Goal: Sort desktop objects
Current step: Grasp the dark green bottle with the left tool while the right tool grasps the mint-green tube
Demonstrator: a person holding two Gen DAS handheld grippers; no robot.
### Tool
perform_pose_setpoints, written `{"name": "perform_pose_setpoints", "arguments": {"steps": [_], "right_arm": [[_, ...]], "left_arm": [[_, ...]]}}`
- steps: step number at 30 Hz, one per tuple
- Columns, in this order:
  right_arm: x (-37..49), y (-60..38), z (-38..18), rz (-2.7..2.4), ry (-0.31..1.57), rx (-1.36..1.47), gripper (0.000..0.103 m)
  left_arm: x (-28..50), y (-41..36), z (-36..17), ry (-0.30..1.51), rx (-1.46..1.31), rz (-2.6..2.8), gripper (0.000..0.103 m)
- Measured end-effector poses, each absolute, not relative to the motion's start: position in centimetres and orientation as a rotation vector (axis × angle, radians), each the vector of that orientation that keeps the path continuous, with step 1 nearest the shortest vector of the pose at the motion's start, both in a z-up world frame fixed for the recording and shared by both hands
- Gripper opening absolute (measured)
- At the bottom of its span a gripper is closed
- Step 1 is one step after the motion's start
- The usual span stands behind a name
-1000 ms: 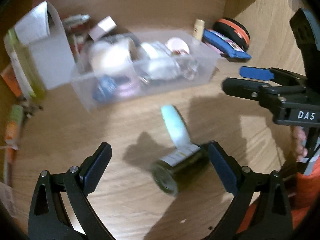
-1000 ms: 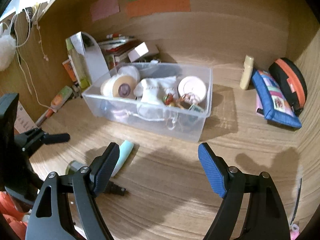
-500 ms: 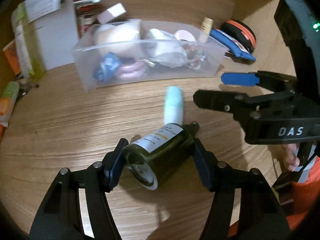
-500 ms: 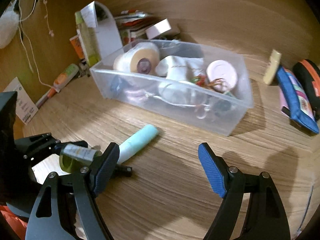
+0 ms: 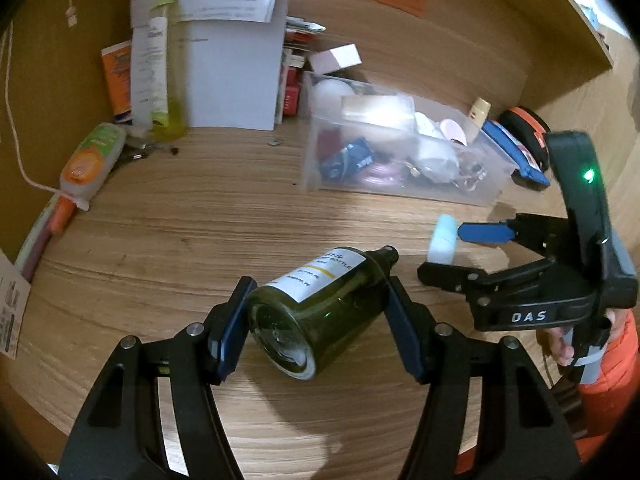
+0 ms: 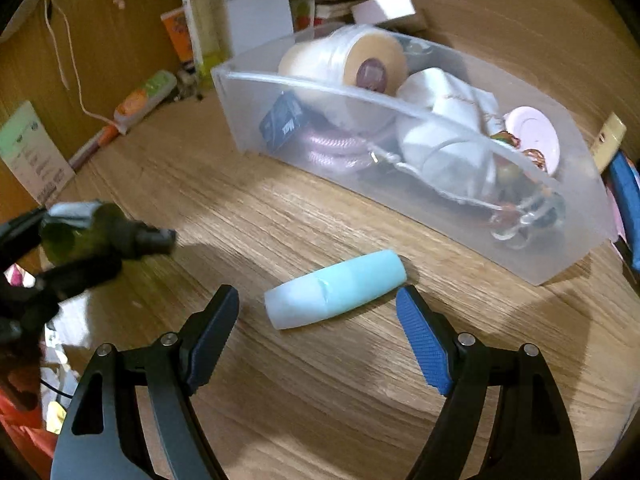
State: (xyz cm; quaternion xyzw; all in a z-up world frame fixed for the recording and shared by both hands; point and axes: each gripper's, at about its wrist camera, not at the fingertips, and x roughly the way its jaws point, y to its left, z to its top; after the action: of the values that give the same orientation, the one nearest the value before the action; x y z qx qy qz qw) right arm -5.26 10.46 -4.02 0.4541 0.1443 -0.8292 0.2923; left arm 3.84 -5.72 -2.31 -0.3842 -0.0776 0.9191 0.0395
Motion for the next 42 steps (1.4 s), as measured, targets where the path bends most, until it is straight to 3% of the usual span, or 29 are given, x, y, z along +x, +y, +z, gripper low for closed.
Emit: {"name": "perform_pose_setpoints", "arguments": {"steps": [4,6,8,11,23,28,30,32,33,40,42], "right_arm": [[-5.4,10.2,-4.1,-2.21,0.43,1.191,0.078],[-5.5,10.3,-4.1,-2.204,0.43,1.177,0.071],[-5.6,10.3,-3.9,-2.195,0.433,1.154,0.045],[-5.6,10.3,-3.7,-2.187,0.434,1.162,0.023],[-4.5,13.2,-1.2,-2.264,0.334,1.064,0.023],[-4.3,14.8,0.1,-2.295,0.285,1.037,0.023],[-4.2,15.6,0.4,-2.301,0.26,1.028,0.023],[-4.1,16.2,0.5,-2.305,0.24,1.021,0.023],[-4.1,16.4,0.6,-2.303,0.225,1.02,0.023],[-3.7,16.8,0.1,-2.29,0.185,1.025,0.023],[-3.8,16.7,-0.1,-2.282,0.186,1.033,0.023]], "left_arm": [[3.6,-5.6,-2.4,-0.228,-1.171,2.819,0.063],[3.6,-5.5,-2.4,-0.23,-1.167,2.816,0.063],[3.4,-5.4,-2.4,-0.235,-1.162,2.811,0.063],[3.2,-5.0,-2.1,-0.231,-1.146,2.807,0.063],[2.6,-2.0,1.0,-0.141,-1.007,2.823,0.058],[2.2,-1.2,0.0,-0.135,-1.074,2.771,0.058],[2.3,-1.1,-0.6,-0.117,-1.12,2.753,0.061],[2.4,-1.1,-1.0,-0.106,-1.134,2.743,0.075],[2.4,-1.0,-1.2,-0.101,-1.14,2.744,0.077],[2.3,-1.6,-4.0,-0.142,-1.26,2.732,0.077],[2.4,-2.0,-4.8,-0.182,-1.287,2.721,0.072]]}}
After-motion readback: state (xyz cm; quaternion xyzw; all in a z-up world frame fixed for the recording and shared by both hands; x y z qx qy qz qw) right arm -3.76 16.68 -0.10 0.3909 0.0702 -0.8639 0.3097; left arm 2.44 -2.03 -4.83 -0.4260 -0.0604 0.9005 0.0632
